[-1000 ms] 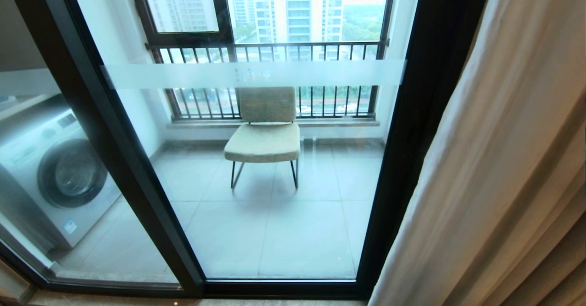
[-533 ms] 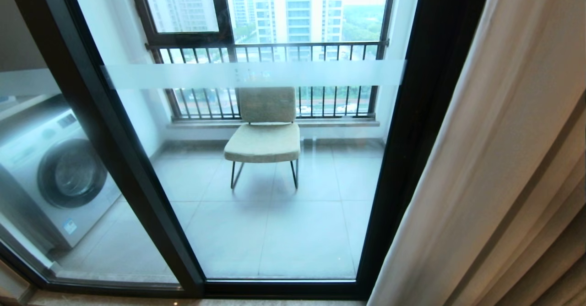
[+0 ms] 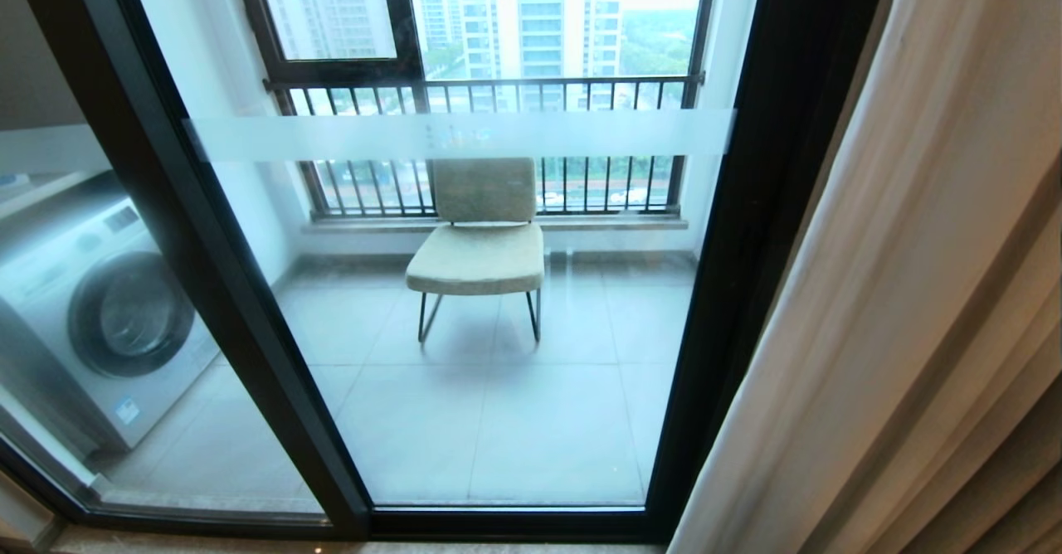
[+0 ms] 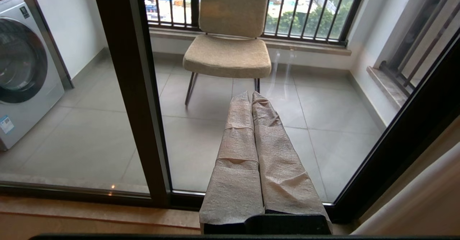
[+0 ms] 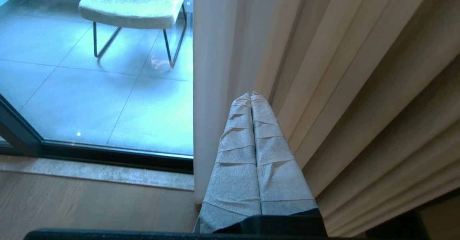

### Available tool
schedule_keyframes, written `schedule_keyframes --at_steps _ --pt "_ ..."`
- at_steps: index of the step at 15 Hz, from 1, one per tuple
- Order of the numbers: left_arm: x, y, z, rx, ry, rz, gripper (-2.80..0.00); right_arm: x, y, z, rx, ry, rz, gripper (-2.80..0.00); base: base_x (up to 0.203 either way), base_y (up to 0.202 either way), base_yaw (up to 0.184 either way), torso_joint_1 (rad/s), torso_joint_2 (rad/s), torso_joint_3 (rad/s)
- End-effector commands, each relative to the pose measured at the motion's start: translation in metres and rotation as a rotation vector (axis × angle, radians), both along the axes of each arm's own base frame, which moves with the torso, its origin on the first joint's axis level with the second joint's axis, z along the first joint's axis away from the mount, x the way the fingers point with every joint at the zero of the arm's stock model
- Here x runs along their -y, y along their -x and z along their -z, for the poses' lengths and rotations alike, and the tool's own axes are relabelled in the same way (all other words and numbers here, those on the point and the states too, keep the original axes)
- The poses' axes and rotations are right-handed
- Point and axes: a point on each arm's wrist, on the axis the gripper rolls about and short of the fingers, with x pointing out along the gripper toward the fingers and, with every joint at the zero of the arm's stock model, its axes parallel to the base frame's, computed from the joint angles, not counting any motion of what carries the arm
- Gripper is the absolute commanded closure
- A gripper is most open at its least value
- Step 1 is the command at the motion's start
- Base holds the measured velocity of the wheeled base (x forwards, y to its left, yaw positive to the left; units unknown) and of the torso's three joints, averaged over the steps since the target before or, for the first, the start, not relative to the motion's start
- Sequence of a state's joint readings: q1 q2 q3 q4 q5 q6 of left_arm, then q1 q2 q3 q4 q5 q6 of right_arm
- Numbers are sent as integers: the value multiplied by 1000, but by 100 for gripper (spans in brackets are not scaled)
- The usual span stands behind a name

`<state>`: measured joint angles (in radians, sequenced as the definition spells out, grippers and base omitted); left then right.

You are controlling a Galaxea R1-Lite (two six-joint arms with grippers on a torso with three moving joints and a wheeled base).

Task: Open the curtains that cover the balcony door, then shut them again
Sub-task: Close the inner curtains on both sides

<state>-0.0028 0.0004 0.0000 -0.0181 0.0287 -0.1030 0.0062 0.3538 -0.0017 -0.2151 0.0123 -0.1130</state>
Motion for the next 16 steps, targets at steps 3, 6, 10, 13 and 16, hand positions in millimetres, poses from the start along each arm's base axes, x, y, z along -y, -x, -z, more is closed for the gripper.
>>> schedule_keyframes --at_steps 3,6,10,13,16 --pt "0 0 0 1 1 0 0 0 23 17 65 -5 0 0 0 0 0 0 0 0" --pt "0 0 0 1 1 0 0 0 29 23 98 -10 2 0 0 0 0 0 0 0" --pt "0 0 0 1 1 -1 0 0 33 24 144 -30 5 0 0 0 0 0 0 0" --pt "0 0 0 1 1 0 0 0 33 25 141 -64 19 0 0 0 0 0 0 0" --pt "0 0 0 1 1 0 0 1 33 24 141 -92 29 0 0 0 0 0 0 0"
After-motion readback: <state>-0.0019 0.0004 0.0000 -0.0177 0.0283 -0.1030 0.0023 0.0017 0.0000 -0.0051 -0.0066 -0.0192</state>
